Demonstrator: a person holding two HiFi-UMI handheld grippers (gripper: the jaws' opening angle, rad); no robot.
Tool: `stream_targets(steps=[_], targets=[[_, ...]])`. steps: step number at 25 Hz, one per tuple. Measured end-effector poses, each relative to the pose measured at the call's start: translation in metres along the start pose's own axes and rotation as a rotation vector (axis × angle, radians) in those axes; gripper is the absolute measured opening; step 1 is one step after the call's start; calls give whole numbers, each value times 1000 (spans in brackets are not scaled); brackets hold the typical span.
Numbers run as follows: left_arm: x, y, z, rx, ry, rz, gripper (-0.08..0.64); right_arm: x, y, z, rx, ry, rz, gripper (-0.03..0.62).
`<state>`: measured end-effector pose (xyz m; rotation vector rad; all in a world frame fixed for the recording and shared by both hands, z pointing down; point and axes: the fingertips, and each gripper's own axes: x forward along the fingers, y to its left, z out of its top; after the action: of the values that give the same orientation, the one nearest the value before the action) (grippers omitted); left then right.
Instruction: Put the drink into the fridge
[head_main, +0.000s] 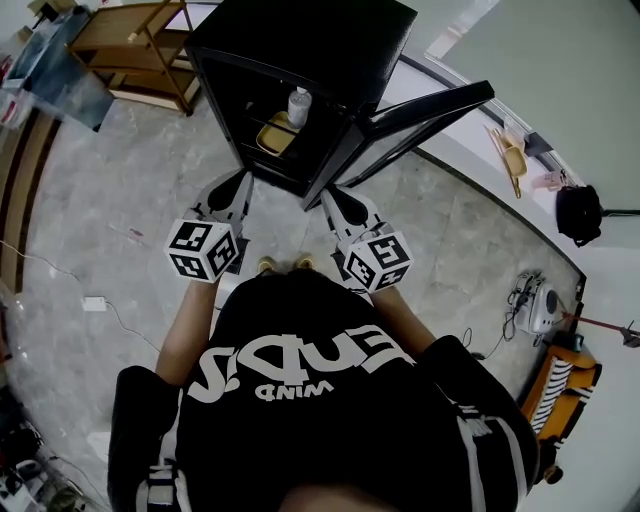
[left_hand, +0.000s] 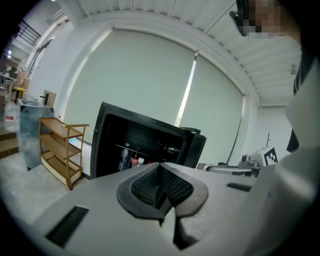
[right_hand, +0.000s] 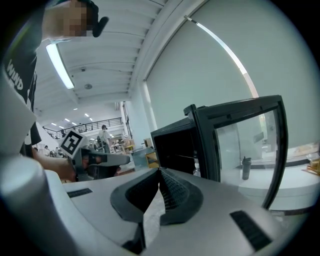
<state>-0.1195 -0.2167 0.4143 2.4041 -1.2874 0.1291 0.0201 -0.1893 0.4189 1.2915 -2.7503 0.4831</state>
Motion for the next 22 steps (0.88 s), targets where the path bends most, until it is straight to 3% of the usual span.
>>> stream_targets(steps=[10,16,22], targets=[[-56,8,20,80,-85,118,9,3,4,15,-37,3,11,23],[-68,18,21,84,-136,174,9,-1,2,24,-71,-24,0,23],[-62,12,19,110,-157,178,9,-5,-3,21,-77,-37,-24,24]])
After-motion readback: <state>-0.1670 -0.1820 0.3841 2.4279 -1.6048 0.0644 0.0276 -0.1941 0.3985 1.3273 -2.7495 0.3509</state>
